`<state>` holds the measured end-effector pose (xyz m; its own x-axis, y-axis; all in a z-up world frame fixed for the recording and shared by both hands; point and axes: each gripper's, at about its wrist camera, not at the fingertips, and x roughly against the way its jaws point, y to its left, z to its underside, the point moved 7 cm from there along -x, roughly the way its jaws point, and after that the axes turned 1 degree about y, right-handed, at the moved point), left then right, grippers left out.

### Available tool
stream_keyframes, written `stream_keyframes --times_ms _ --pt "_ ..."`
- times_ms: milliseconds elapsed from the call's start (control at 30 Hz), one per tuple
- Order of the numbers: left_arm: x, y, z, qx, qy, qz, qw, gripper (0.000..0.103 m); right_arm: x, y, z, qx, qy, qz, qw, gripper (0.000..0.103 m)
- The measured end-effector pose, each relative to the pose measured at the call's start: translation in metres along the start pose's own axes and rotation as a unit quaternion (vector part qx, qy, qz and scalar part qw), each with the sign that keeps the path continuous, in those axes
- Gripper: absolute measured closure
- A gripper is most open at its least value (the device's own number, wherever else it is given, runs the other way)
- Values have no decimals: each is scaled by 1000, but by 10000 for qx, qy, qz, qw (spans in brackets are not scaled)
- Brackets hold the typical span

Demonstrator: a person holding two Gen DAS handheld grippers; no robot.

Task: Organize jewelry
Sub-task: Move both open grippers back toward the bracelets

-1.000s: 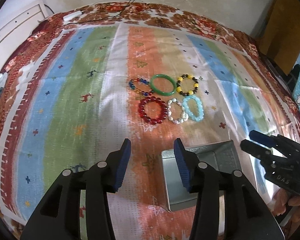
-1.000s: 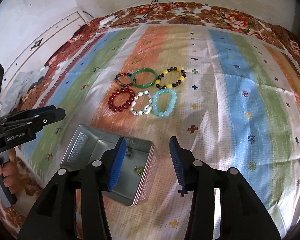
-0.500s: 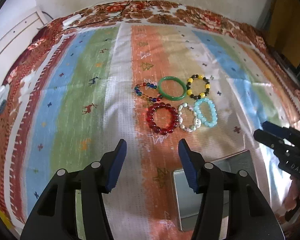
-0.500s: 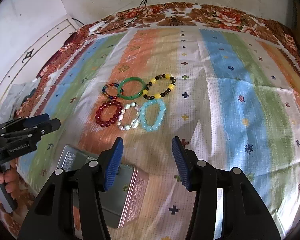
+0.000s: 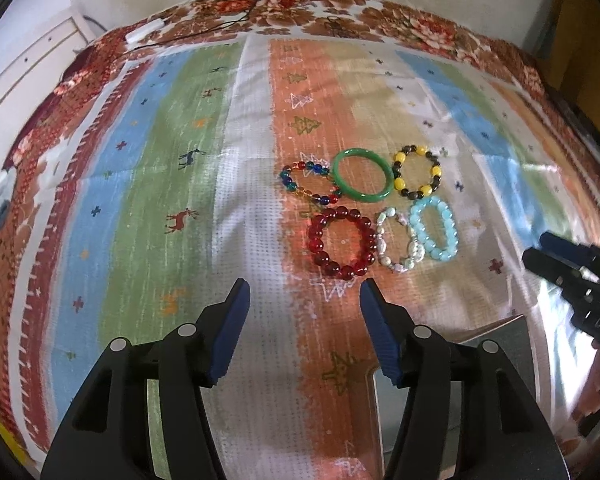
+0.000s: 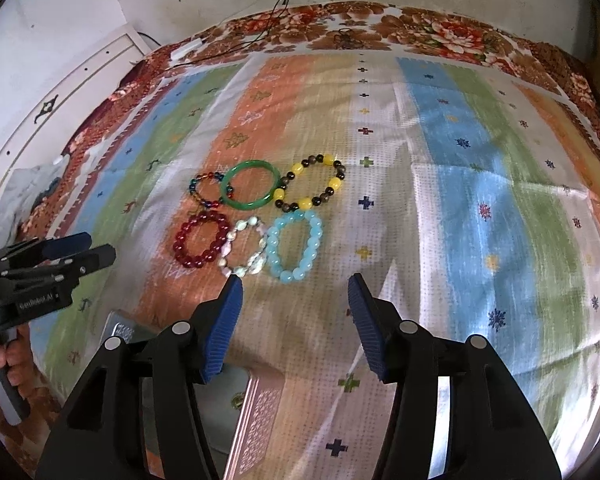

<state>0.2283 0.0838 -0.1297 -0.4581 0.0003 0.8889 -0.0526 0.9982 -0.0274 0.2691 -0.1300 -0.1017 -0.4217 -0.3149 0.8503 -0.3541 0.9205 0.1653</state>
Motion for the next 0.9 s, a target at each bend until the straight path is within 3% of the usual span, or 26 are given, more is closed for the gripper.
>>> stream_keyframes --times_ms 900 --pt "-59 -5 -27 -166 355 -206 9990 44 -55 -3 -15 126 351 285 9989 48"
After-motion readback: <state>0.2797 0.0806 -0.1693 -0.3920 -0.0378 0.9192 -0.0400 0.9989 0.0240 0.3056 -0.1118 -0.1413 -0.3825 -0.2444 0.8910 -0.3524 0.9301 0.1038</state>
